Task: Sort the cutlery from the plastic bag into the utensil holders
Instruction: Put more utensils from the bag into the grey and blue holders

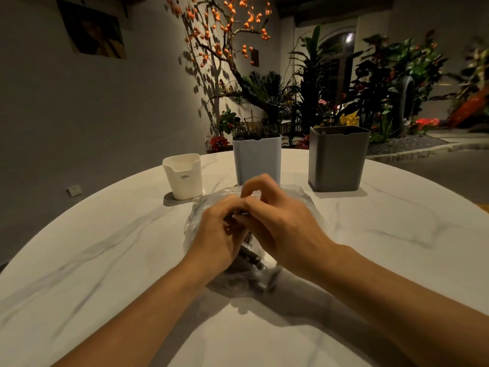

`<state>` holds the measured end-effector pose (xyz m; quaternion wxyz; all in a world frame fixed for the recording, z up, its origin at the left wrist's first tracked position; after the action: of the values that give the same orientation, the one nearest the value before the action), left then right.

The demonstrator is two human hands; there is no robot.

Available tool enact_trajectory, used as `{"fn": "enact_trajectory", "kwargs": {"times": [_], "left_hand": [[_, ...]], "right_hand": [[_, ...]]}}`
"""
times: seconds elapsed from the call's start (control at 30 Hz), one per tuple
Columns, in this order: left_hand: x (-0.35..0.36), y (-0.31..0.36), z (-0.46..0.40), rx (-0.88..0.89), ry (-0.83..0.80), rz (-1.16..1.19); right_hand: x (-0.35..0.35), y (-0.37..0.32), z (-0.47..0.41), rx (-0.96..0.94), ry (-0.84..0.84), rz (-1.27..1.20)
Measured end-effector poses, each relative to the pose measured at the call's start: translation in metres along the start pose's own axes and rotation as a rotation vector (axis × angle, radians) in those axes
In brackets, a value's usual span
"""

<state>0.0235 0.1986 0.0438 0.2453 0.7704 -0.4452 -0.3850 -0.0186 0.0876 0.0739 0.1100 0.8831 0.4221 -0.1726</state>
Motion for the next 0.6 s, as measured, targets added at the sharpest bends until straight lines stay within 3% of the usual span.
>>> {"fn": "enact_trajectory", "kwargs": {"times": [0.1, 0.27, 0.43, 0.6], "left_hand": [[-0.002, 0.003, -0.001, 0.002, 0.027, 0.062], [-0.005, 0.002, -0.007, -0.084, 0.114, 0.221], [-0.008, -0.016, -0.012, -0.269, 0.184, 0.342], [-0.007, -0.024, -0.014, -0.407, 0.146, 0.554]], "right_hand": [[-0.006, 0.012, -0.004, 0.098, 0.06, 0.05], [-0.005, 0.047, 0.008, 0.482, 0.065, -0.169], [0.007, 0.067, 0.024, 0.751, -0.016, -0.28], [0.016, 0.066, 0.029, 0.864, -0.154, -0.406]]}}
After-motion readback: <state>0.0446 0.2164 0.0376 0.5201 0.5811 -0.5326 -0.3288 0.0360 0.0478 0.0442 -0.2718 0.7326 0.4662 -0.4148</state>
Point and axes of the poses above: each hand's wrist, its own z-axis away from the middle knuckle, its own x-axis out of the palm, y = z × x, the point moved 7 cm from there along -z, towards the middle knuckle, and after that the axes turned 12 degrees about y, right-handed, at the moved point
